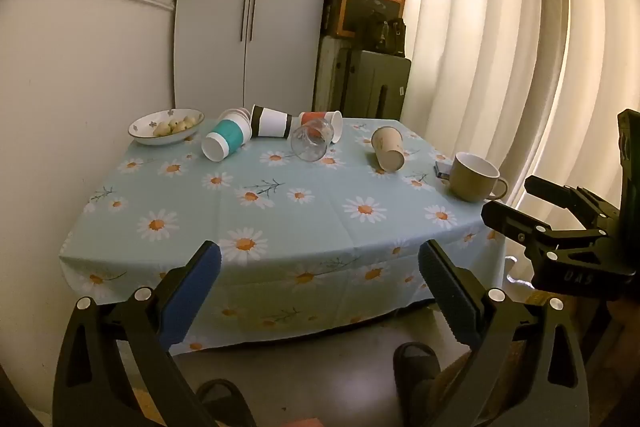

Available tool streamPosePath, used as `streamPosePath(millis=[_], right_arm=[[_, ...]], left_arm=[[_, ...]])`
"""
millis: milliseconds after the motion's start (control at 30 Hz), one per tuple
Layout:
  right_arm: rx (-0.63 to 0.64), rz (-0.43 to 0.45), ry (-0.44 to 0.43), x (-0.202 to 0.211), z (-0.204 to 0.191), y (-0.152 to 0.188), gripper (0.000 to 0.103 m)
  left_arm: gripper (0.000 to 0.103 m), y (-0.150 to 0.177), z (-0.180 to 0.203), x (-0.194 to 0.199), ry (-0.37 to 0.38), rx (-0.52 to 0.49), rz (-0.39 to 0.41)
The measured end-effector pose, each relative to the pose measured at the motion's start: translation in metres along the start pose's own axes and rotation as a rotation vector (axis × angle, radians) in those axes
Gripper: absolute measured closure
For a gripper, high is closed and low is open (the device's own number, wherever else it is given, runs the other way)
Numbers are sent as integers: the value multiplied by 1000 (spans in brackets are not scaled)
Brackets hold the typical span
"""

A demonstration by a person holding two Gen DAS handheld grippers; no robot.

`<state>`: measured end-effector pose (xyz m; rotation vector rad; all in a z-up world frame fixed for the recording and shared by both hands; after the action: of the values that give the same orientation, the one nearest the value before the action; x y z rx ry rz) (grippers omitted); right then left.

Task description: Flip cup upright

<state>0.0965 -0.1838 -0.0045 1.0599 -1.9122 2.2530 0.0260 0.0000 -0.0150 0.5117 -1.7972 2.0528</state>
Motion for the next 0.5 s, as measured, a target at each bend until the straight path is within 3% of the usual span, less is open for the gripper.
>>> streamPosePath(millis=[500], right_arm=[[10,1,1,-2,-2,-1,5]], left_arm=[[7,0,0,0,2,0,-4]])
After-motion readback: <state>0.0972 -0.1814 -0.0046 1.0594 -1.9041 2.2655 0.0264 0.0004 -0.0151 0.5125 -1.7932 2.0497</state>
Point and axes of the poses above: each gripper's, at about its wrist camera, not at the fingertips, and x roughly against the way its jaws point, z to its right, y to its underside, the point moved 3 cm from there along -x, roughly the way its jaws point, and after that the axes turned 2 degrees about y, right-handed, at the moved point
